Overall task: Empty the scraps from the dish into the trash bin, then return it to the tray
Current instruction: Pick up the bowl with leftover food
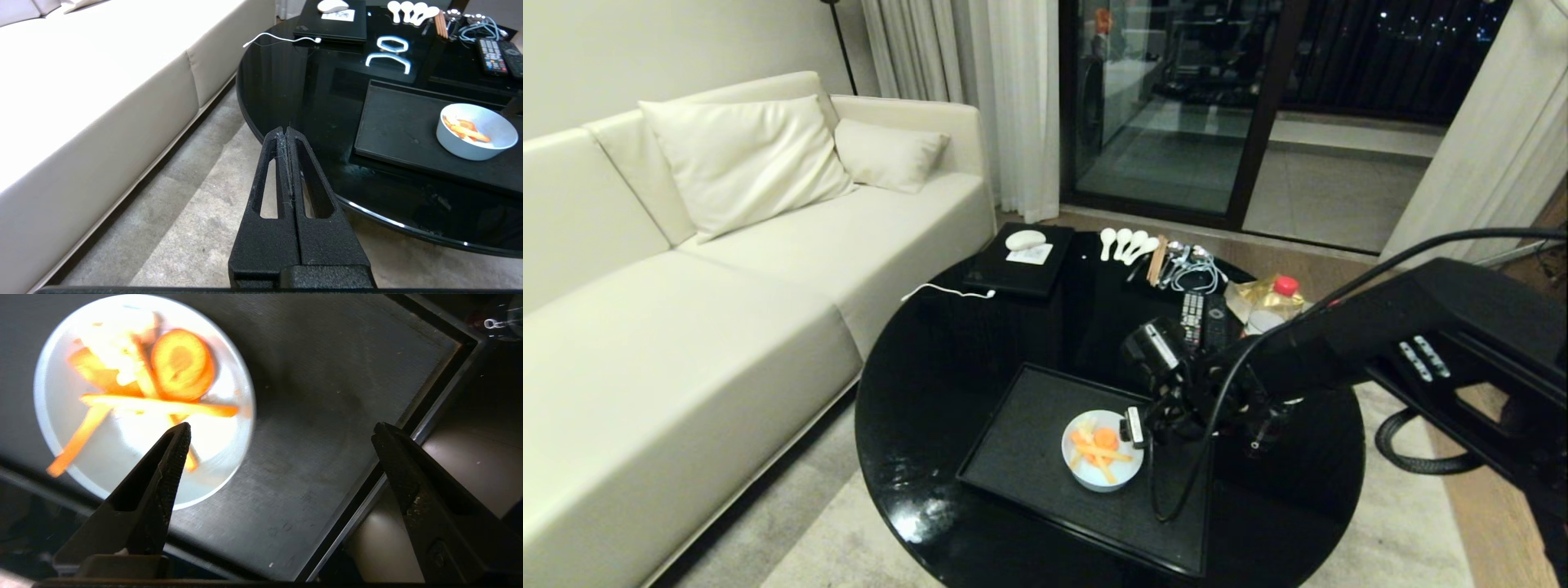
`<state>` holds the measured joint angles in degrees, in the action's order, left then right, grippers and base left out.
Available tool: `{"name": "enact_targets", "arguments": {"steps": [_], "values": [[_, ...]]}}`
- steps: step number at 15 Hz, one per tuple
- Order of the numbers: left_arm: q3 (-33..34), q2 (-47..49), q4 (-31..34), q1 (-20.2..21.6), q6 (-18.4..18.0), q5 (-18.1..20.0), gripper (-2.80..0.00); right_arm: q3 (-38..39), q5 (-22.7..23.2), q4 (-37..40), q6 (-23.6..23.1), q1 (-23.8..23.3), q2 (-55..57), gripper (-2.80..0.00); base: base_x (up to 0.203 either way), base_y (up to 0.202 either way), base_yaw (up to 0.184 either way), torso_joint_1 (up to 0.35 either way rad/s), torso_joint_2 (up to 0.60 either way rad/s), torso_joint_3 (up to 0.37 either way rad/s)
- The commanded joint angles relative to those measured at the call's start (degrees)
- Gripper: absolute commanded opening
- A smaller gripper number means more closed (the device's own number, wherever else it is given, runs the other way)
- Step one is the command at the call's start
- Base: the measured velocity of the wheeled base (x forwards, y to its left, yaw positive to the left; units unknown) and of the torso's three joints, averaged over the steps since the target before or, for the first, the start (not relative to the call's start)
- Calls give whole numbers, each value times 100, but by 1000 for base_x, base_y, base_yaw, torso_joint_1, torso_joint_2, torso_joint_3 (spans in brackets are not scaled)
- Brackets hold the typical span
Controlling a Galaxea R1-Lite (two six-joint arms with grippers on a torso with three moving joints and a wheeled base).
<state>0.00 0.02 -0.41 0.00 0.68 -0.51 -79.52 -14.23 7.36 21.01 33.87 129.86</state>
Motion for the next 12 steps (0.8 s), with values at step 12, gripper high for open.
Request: {"name": "enact_targets", "arguments": {"steps": [12], "values": [[0,-2,-2,0,2,-2,-280,-577,-760,-77,0,-38,833,0,0,0,0,0,0,0]]}}
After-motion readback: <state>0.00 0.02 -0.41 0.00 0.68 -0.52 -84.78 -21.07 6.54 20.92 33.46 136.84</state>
